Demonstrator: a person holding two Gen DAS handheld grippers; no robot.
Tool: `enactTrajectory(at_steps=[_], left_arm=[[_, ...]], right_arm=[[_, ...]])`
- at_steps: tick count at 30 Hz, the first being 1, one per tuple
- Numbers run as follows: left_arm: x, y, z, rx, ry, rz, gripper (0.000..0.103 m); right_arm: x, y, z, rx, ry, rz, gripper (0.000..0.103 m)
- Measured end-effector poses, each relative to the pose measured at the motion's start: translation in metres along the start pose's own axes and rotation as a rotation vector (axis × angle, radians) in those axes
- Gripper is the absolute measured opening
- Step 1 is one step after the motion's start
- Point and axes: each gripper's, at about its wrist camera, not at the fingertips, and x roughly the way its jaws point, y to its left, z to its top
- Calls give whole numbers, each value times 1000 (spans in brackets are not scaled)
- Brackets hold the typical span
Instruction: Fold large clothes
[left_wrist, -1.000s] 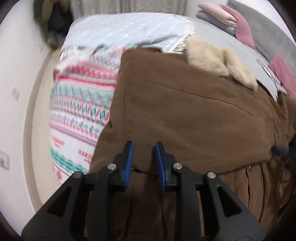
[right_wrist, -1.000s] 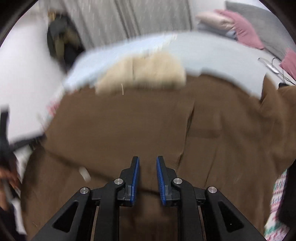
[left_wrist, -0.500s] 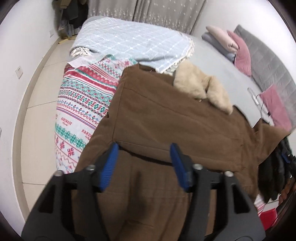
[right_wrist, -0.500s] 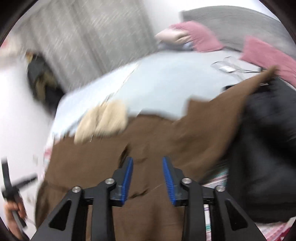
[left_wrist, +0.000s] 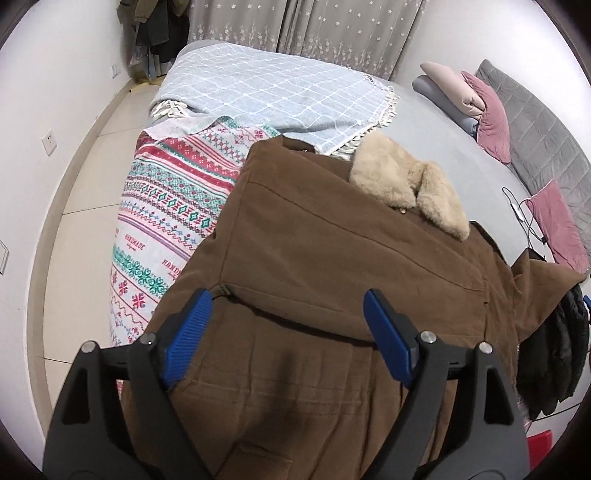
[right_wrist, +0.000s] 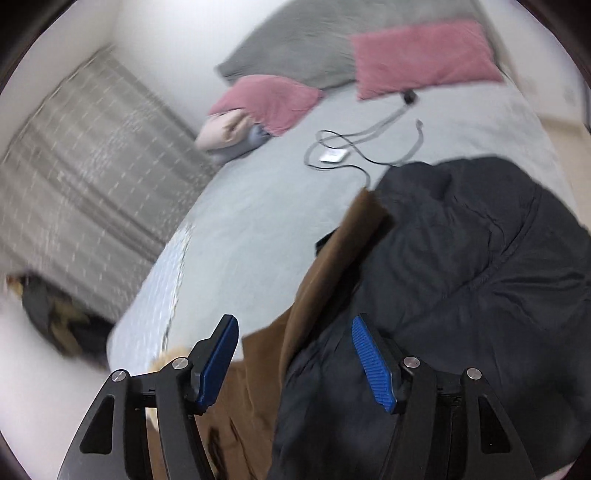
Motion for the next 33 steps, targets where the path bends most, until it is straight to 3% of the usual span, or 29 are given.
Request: enactTrajectory(at_steps=[5,10,12,13,14,20,23,26,29,33], left_arm=[[16,6,-3,-17,20,6,84],[15,6,-1,-34,-3,-26,84],[17,4,-1,-29,-4,-26,84],[18,4,-2,-29,0,-25,84],[19,5,-2,-33,4,-26,84],[16,12,-3,-52,-3,-36,84],[12,16,-2,-65,-11,-51,84],[9,20,-1,-87,-13,-81,84],[6,23,-1,-96,-23,-92,84],[6,26,-2,-93,-19,-101,84]], right_arm=[[28,-9,22,50,-18,-75,65],[50,-7,21,24,-43,-171,63],[50,-8,20,26,-58,-194,42],[50,-7,19,24,-64,-202,13],[48,-7,17,25,-64,-197,7],[4,23,2,-106,-182,-103,5],[-46,49,-21,-210,-293,-23,5],[-82,64,-44,-280,-366,-22,5],[-104,51,-59,-206,-390,-23,5],[-102,38,-69,-150,-406,-86,4]])
